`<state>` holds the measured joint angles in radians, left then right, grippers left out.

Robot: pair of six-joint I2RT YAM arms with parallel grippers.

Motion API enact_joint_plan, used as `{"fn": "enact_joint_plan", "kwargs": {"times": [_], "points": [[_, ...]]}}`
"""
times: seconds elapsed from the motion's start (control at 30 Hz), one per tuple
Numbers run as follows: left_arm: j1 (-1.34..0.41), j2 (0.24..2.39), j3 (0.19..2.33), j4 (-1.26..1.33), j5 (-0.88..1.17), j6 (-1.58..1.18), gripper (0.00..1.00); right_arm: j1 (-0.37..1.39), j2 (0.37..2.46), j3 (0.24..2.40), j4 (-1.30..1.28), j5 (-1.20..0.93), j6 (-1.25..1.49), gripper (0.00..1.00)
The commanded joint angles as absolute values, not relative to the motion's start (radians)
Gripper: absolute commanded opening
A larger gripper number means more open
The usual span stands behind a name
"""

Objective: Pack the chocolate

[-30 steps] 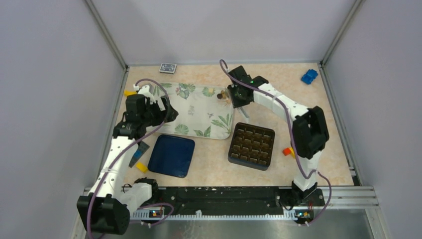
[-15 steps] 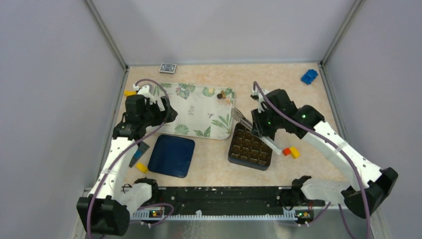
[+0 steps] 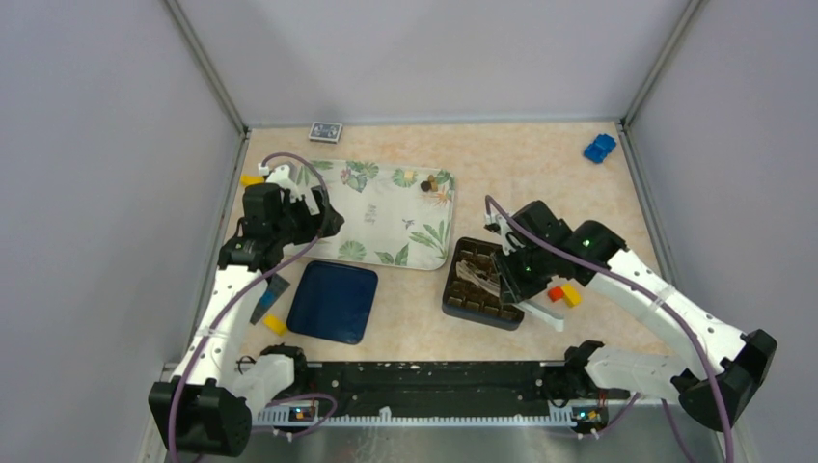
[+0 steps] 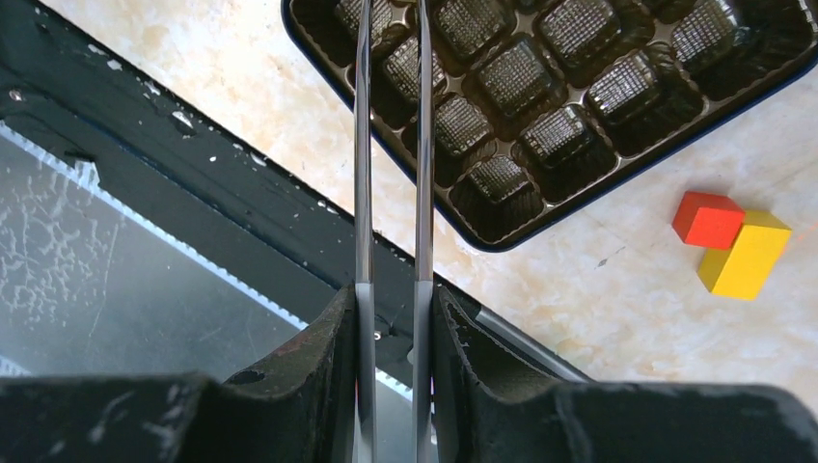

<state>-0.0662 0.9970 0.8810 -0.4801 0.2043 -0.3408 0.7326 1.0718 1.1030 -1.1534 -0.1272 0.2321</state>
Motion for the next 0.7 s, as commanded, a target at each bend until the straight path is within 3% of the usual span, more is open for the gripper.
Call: {"fn": "enact_joint_plan", "kwargs": {"times": [0.0,0.3,0.47,0.67], "points": [[-0.063,0.981,0.914,-0.47,0.192,-0.326,0.99,0.752,1.089,1.102,-1.113,-0.147,0.239,0.1],[-0.063,1.008,0.928,-0.463,0.204,-0.33,0.99,0.753,1.136,1.09,-1.074,-0.113,0.239,0.12],[-0.063,1.012,0.927,-0.457,0.206,-0.328,0.99,0.753,1.151,1.092,-1.062,-0.115,0.234,0.28],[-0.063,1.019,0.927,-0.452,0.212,-0.328,0.99,0.753,1.152,1.096,-1.067,-0.112,0.233,0.37]]}}
